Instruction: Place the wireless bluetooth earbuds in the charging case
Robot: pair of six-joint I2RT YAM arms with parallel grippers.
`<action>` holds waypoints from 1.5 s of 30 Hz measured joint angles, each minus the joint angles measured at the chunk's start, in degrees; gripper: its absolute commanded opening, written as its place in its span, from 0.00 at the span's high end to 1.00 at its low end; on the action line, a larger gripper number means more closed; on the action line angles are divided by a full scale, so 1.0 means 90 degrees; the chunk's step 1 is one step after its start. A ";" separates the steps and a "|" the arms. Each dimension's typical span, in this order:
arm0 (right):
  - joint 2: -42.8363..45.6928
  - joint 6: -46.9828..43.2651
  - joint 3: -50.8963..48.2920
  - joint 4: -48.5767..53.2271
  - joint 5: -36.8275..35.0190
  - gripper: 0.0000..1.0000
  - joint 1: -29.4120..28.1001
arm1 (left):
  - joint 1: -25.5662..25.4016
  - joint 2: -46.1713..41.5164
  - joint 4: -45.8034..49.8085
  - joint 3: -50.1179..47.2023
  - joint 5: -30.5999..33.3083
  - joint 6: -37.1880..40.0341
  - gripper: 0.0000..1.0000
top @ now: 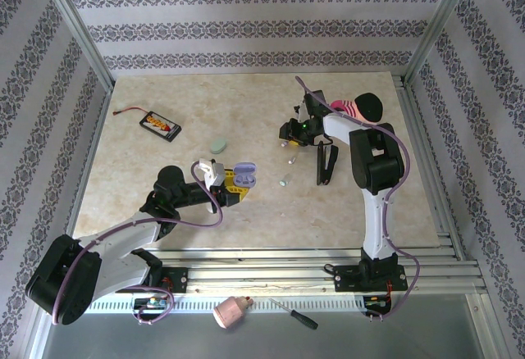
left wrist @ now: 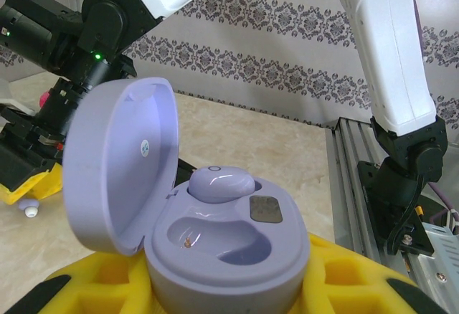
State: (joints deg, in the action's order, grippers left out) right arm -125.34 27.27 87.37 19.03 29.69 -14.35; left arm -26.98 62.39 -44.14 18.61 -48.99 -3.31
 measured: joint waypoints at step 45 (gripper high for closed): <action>-0.0046 -0.0629 0.0063 0.0294 -0.0034 0.79 -0.0073 | 0.0000 0.0231 -0.0155 -0.0010 0.0117 0.0005 0.86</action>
State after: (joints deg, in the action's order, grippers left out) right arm -125.75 21.61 87.94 21.67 29.39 -15.00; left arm -26.98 64.47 -45.54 18.52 -47.94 -3.27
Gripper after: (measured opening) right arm 0.218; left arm 0.347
